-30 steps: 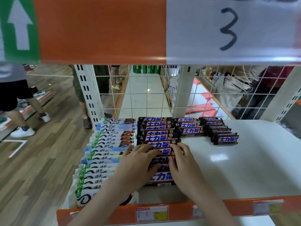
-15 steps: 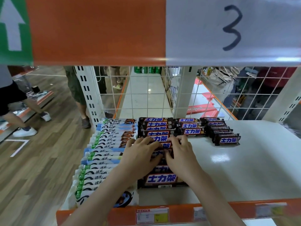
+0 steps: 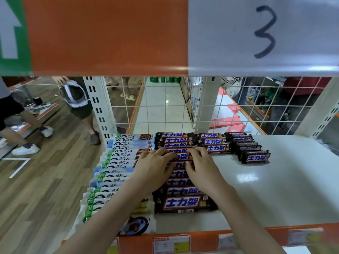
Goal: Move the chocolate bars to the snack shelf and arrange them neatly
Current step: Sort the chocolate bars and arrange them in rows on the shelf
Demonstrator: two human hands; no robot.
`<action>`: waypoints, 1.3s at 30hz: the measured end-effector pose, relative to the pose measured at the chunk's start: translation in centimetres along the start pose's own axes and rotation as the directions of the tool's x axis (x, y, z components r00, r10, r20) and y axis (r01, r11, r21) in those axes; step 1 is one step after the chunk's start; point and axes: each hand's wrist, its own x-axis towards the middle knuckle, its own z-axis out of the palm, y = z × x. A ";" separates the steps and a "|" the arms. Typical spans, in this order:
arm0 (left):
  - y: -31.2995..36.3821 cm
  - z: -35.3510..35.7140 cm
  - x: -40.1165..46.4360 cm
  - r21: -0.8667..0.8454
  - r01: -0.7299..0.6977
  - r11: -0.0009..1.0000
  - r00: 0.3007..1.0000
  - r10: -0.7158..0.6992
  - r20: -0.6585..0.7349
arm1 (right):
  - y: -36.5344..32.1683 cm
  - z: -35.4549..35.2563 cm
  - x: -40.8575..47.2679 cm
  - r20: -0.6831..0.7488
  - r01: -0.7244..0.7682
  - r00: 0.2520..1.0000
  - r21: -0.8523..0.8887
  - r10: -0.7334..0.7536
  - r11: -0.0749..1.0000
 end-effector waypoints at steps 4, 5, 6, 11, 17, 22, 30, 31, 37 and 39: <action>0.0 0.2 -0.2 -0.010 -0.001 1.000 1.000 0.001 -0.018 | 0.0 0.3 -0.1 -0.028 -0.011 1.000 0.000 0.011 1.000; 0.0 0.2 -0.2 -0.010 -0.002 1.000 1.000 0.002 -0.023 | 0.0 0.4 -0.1 -0.028 -0.009 1.000 0.001 0.009 1.000; 0.0 0.2 -0.2 -0.014 -0.002 1.000 1.000 0.002 -0.025 | 0.1 0.3 -0.1 -0.023 -0.007 1.000 0.004 0.008 1.000; -0.3 0.2 -0.1 -0.037 0.008 0.999 1.000 -0.009 -0.027 | 0.6 -0.2 0.5 -0.013 0.007 1.000 0.038 -0.007 0.999; -0.7 0.2 1.5 0.026 0.009 1.000 1.000 -0.009 0.019 | 0.9 -0.5 2.0 0.005 0.004 1.000 -0.032 -0.004 0.999; -1.0 1.0 1.4 0.034 0.021 0.999 1.000 -0.021 -0.016 | 0.7 0.5 1.8 -0.039 0.002 0.999 -0.038 -0.004 0.999; -1.0 0.8 1.5 0.017 0.033 0.999 0.999 -0.033 -0.005 | 0.9 0.4 2.2 -0.084 0.021 0.996 -0.049 -0.025 0.999; -1.0 0.7 1.7 0.021 0.030 0.999 1.000 -0.030 0.006 | 1.0 0.2 2.5 -0.087 0.027 0.996 -0.061 -0.033 0.998; -1.0 0.7 3.1 0.052 0.039 0.998 0.997 -0.043 0.068 | 0.7 0.3 3.7 0.027 0.019 0.999 -0.124 -0.016 0.992; -1.1 1.1 2.9 0.059 0.038 0.998 0.998 -0.041 0.041 | 0.7 0.6 3.6 0.009 0.008 1.000 -0.117 -0.007 0.993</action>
